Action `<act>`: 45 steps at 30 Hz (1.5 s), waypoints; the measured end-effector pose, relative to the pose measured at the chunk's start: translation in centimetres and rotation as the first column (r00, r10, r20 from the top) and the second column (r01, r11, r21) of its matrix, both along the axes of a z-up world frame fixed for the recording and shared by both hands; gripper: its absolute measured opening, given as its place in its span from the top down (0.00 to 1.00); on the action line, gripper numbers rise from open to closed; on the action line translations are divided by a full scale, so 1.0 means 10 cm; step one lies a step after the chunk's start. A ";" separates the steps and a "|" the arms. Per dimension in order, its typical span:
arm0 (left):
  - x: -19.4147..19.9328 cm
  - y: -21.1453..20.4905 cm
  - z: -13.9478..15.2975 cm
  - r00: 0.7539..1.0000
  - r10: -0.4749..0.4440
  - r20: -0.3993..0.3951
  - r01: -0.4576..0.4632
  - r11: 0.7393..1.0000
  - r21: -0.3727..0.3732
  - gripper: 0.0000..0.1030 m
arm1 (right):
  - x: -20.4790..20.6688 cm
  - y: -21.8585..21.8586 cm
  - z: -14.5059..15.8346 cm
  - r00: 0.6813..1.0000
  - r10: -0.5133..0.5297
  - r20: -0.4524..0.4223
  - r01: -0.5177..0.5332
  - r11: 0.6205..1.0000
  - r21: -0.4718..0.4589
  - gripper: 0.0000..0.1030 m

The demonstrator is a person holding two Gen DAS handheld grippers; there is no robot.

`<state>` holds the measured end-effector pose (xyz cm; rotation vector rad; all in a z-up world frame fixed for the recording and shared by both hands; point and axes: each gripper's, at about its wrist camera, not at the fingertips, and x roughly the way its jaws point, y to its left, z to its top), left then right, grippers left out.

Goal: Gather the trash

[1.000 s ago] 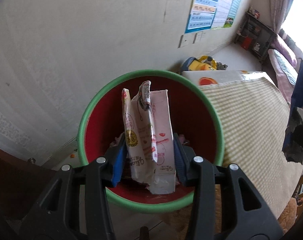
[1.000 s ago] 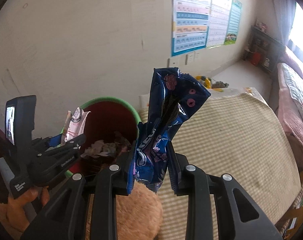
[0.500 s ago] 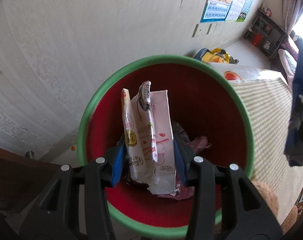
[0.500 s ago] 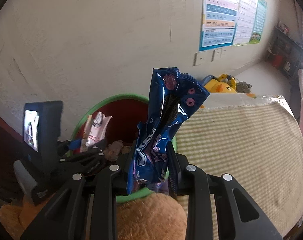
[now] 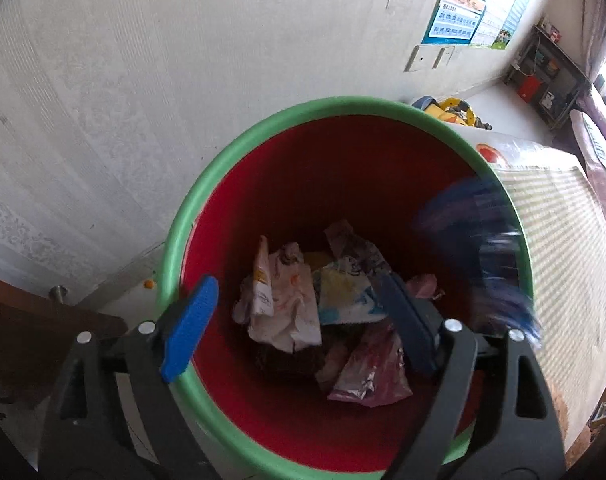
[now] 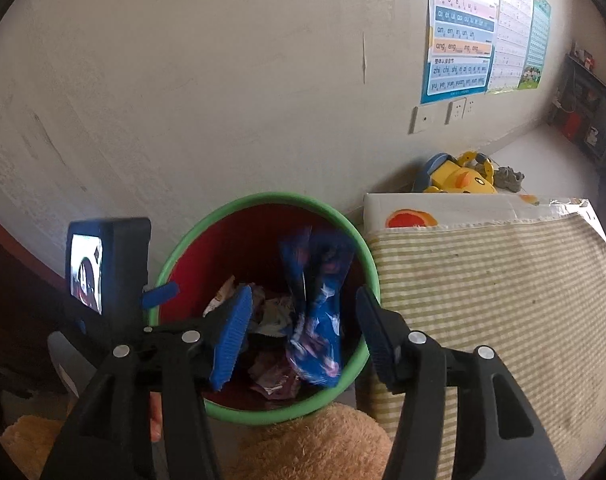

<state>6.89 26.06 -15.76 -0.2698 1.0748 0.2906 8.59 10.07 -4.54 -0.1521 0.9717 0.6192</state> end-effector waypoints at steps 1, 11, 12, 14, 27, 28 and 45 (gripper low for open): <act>-0.02 -0.02 0.01 1.000 -0.002 -0.003 0.002 1.000 0.005 0.21 | 0.00 -0.03 0.02 1.000 -0.007 -0.003 0.007 1.000 0.008 0.44; -0.13 -0.70 0.64 0.978 -0.097 0.183 0.097 0.995 0.011 0.07 | -0.22 -1.20 0.39 0.957 -0.277 0.089 0.270 0.959 0.089 0.15; -0.14 -0.81 0.73 0.970 -0.119 0.211 0.118 0.993 0.018 0.06 | -0.27 -1.33 0.43 0.946 -0.307 0.105 0.298 0.950 0.092 0.12; -0.15 -1.14 0.95 0.944 -0.174 0.281 0.172 0.985 0.032 0.06 | -0.39 -1.73 0.53 0.907 -0.394 0.151 0.384 0.919 0.094 0.08; -0.33 -2.73 1.93 0.760 -0.365 0.538 0.281 0.931 0.234 0.05 | -1.10 -3.19 0.86 0.645 -0.680 0.349 0.672 0.722 0.163 0.07; -0.37 -2.79 1.95 0.753 -0.379 0.538 0.292 0.925 0.243 0.05 | -1.12 -3.22 0.86 0.640 -0.688 0.344 0.677 0.715 0.171 0.07; -0.54 -2.96 1.94 0.748 -0.447 0.491 0.350 0.894 0.280 0.05 | -1.19 -3.46 0.84 0.602 -0.739 0.302 0.713 0.668 0.214 0.07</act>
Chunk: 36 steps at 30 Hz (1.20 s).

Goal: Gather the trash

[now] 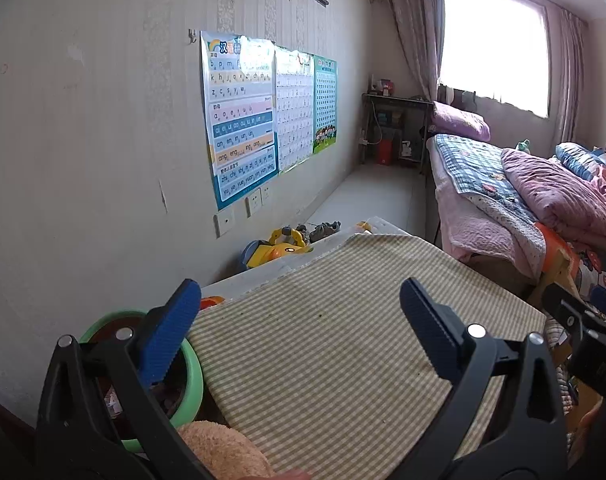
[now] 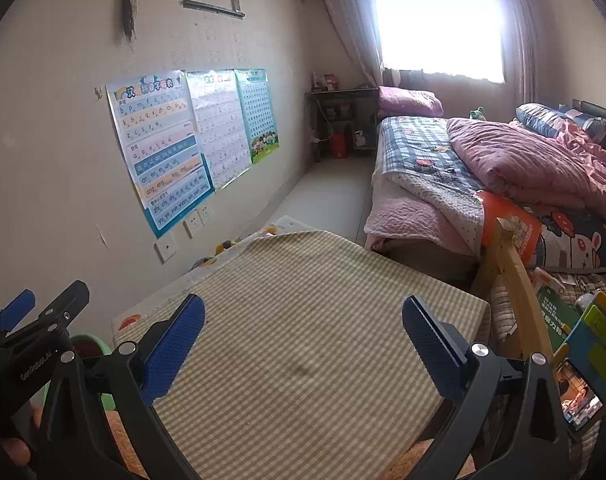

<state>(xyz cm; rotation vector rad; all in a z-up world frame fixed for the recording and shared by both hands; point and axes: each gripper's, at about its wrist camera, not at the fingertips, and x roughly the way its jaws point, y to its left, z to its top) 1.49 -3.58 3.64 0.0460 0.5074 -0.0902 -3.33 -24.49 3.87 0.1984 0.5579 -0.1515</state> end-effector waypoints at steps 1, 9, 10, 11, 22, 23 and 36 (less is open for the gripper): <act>0.00 0.00 -0.01 1.000 0.001 -0.002 -0.001 1.000 0.001 0.05 | 0.00 0.00 0.00 1.000 0.001 0.000 -0.001 1.000 -0.002 0.07; 0.00 0.05 -0.04 1.000 0.007 -0.007 -0.007 1.000 0.004 0.05 | 0.02 0.04 0.00 1.000 0.006 -0.001 -0.006 1.000 -0.017 0.07; 0.00 0.06 -0.04 1.000 0.010 -0.009 -0.010 1.000 0.003 0.05 | 0.02 0.04 0.00 1.000 0.007 -0.002 -0.007 1.000 -0.018 0.07; 0.01 0.08 -0.05 1.000 0.013 -0.010 -0.013 1.000 0.003 0.05 | 0.02 0.04 0.00 1.000 0.007 -0.004 -0.007 1.000 -0.019 0.07; 0.04 0.11 -0.07 0.999 0.024 -0.024 -0.024 1.000 0.000 0.05 | 0.04 0.04 -0.05 1.000 0.014 -0.019 -0.014 1.000 -0.026 0.07; 0.04 0.11 -0.08 0.999 0.023 -0.026 -0.023 1.000 0.000 0.05 | 0.04 0.04 -0.05 1.000 0.014 -0.020 -0.014 1.000 -0.027 0.07; 0.05 0.14 -0.12 0.999 0.022 -0.044 -0.022 1.000 0.000 0.05 | 0.06 0.03 -0.09 0.999 0.015 -0.036 -0.016 0.999 -0.028 0.07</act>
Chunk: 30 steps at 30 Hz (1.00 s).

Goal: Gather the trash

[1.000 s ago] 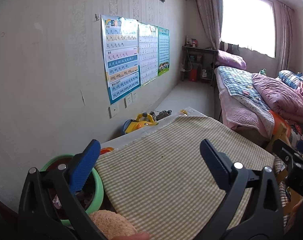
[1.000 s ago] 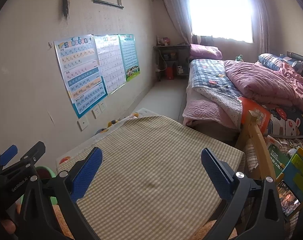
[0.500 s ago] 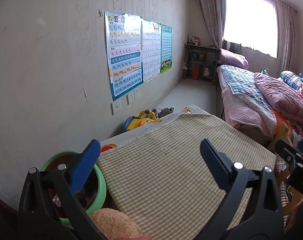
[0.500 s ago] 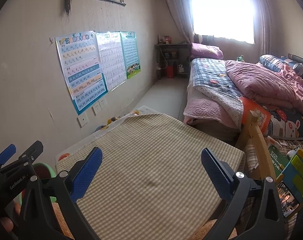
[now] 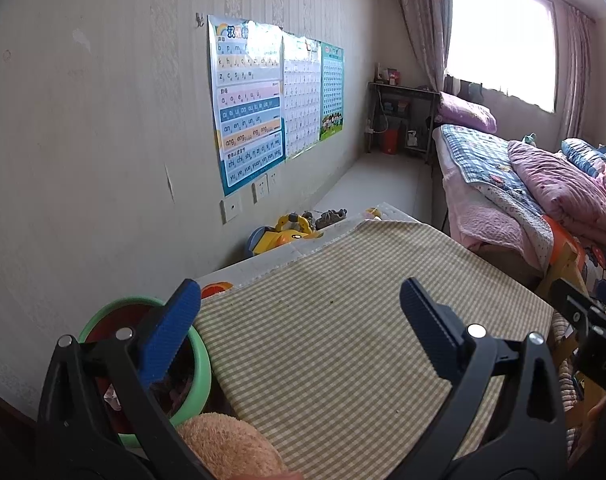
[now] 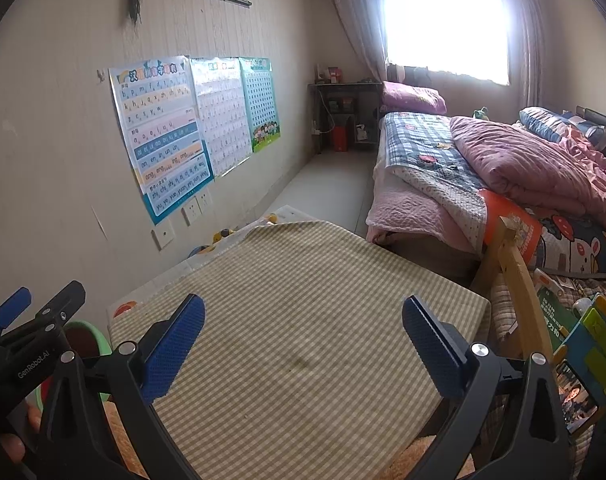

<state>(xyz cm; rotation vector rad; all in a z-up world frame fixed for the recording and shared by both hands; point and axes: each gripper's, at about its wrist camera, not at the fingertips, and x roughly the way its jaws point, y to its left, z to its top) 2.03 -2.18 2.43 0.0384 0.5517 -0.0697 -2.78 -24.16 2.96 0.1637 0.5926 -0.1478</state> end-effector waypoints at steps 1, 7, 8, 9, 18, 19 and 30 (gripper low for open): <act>0.00 0.01 0.00 1.000 0.001 -0.001 -0.001 1.000 -0.001 0.05 | 0.00 0.01 0.00 1.000 -0.001 0.000 0.001 1.000 -0.001 0.07; 0.00 0.02 0.00 1.000 0.006 -0.001 -0.006 1.000 0.001 0.05 | 0.00 0.01 -0.01 1.000 0.000 -0.001 0.000 1.000 -0.002 0.07; 0.01 0.02 -0.01 1.000 0.007 -0.002 -0.007 1.000 0.000 0.05 | 0.00 0.02 -0.01 1.000 -0.001 -0.002 0.001 1.000 -0.002 0.07; 0.00 0.02 -0.01 1.000 0.008 -0.003 -0.008 1.000 0.000 0.05 | 0.00 0.02 -0.01 1.000 0.000 -0.003 0.000 1.000 -0.004 0.07; 0.01 0.04 -0.05 1.000 0.010 -0.014 -0.010 1.000 0.003 0.05 | 0.01 0.03 -0.08 1.000 0.006 -0.019 -0.006 1.000 -0.007 0.07; 0.02 0.04 -0.06 1.000 0.010 -0.016 -0.010 1.000 0.004 0.05 | 0.02 0.03 -0.09 1.000 0.006 -0.022 -0.007 1.000 -0.007 0.07; 0.13 0.07 -0.24 0.997 0.032 -0.066 -0.031 0.999 0.024 0.05 | 0.44 -0.18 -0.77 0.989 0.006 -0.147 0.006 0.997 0.080 0.07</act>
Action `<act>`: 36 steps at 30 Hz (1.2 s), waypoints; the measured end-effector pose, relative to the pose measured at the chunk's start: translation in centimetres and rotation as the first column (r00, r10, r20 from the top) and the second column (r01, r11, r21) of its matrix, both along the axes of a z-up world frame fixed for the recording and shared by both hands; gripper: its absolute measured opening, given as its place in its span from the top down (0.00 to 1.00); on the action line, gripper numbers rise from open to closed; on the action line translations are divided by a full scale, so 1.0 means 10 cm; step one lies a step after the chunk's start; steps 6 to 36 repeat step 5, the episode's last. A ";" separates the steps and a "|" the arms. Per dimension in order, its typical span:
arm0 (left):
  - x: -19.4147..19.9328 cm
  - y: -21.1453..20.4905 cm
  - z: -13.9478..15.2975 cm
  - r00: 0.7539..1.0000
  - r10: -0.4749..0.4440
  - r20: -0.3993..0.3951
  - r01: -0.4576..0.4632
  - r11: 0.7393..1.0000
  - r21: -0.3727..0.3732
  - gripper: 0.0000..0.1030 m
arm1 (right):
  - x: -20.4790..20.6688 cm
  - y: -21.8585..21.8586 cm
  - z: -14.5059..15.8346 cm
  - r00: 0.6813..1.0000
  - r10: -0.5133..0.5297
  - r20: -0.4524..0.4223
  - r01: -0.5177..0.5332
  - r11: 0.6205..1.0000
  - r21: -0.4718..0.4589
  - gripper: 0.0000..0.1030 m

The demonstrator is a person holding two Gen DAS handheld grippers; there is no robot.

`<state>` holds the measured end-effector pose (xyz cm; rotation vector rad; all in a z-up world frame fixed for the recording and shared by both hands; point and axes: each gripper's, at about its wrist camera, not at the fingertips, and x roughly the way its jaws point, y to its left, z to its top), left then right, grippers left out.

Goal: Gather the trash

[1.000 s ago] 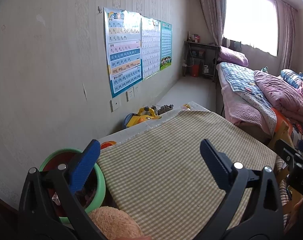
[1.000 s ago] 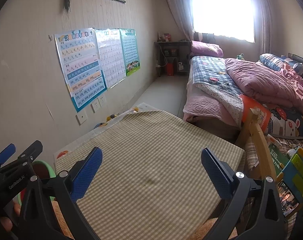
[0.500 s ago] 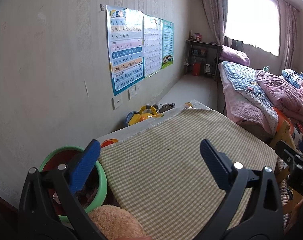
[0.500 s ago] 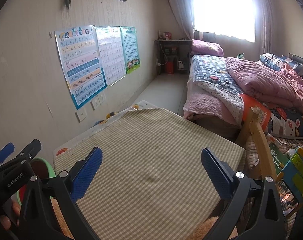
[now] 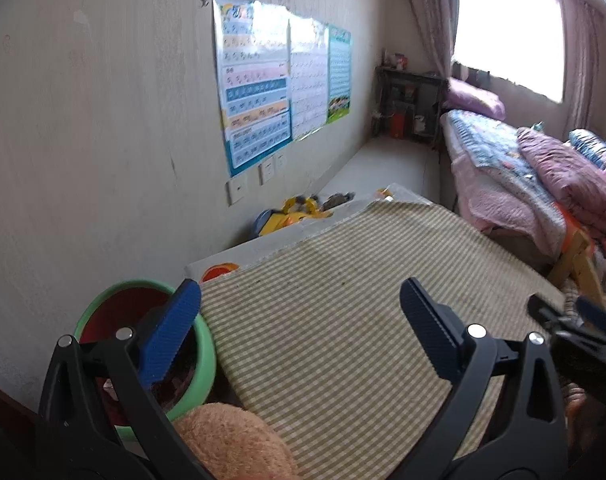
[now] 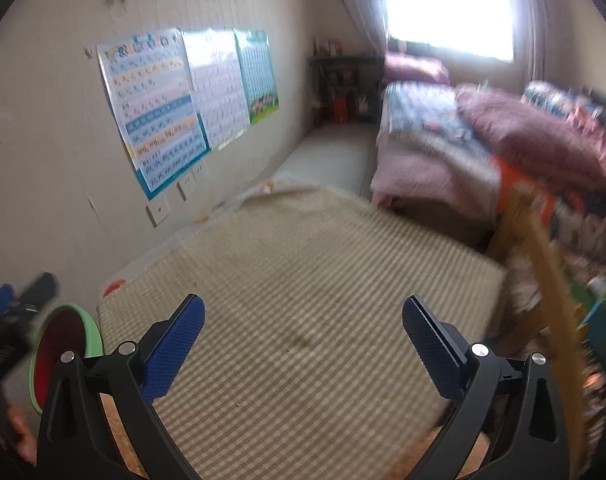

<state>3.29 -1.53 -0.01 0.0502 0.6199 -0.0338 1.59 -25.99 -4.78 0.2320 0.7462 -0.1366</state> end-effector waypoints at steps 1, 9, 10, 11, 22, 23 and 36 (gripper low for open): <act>0.02 0.02 -0.02 1.000 -0.001 -0.010 0.001 1.000 0.000 0.05 | 0.13 -0.08 -0.19 0.999 -0.032 -0.028 0.032 0.999 -0.003 0.07; 0.03 0.13 -0.10 1.000 0.023 -0.018 -0.023 0.999 0.033 0.05 | 0.67 -0.37 -0.81 0.982 -0.151 -0.117 0.141 0.986 -0.089 0.07; 0.03 0.13 -0.10 1.000 0.023 -0.018 -0.023 0.999 0.033 0.05 | 0.67 -0.37 -0.81 0.982 -0.151 -0.117 0.141 0.986 -0.089 0.07; 0.03 0.13 -0.10 1.000 0.023 -0.018 -0.023 0.999 0.033 0.05 | 0.67 -0.37 -0.81 0.982 -0.151 -0.117 0.141 0.986 -0.089 0.07; 0.03 0.13 -0.10 1.000 0.023 -0.018 -0.023 0.999 0.033 0.05 | 0.67 -0.37 -0.81 0.982 -0.151 -0.117 0.141 0.986 -0.089 0.07; 0.03 0.13 -0.10 1.000 0.023 -0.018 -0.023 0.999 0.033 0.05 | 0.67 -0.37 -0.81 0.982 -0.151 -0.117 0.141 0.986 -0.089 0.07; 0.03 0.13 -0.10 1.000 0.023 -0.018 -0.023 0.999 0.033 0.05 | 0.67 -0.37 -0.81 0.982 -0.151 -0.117 0.141 0.986 -0.089 0.07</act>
